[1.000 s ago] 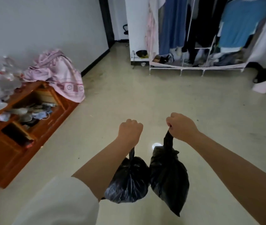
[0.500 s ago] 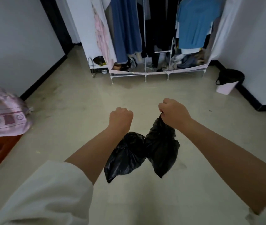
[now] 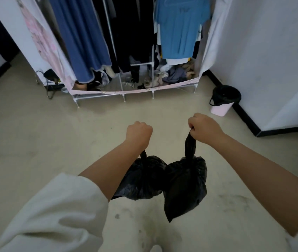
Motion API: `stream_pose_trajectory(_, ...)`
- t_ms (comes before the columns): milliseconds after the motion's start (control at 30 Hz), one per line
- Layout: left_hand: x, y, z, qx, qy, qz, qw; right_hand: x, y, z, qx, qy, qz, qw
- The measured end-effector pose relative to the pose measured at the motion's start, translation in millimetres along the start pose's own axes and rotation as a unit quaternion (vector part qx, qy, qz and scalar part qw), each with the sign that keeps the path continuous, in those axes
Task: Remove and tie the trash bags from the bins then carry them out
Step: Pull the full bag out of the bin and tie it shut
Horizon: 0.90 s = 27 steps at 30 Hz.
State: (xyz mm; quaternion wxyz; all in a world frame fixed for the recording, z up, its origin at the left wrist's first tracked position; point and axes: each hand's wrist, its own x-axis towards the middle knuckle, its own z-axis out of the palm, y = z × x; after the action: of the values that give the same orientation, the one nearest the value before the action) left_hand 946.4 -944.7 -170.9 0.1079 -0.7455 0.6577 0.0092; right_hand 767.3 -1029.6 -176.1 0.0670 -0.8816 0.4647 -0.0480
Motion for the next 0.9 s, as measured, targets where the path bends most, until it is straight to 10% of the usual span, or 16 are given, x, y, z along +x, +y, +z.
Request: stream_pose_trajectory(900,823,147,-18,-0.050,-0.170,-0.031,0.984,680,520,49,0.045,-0.079,0.042,0.995)
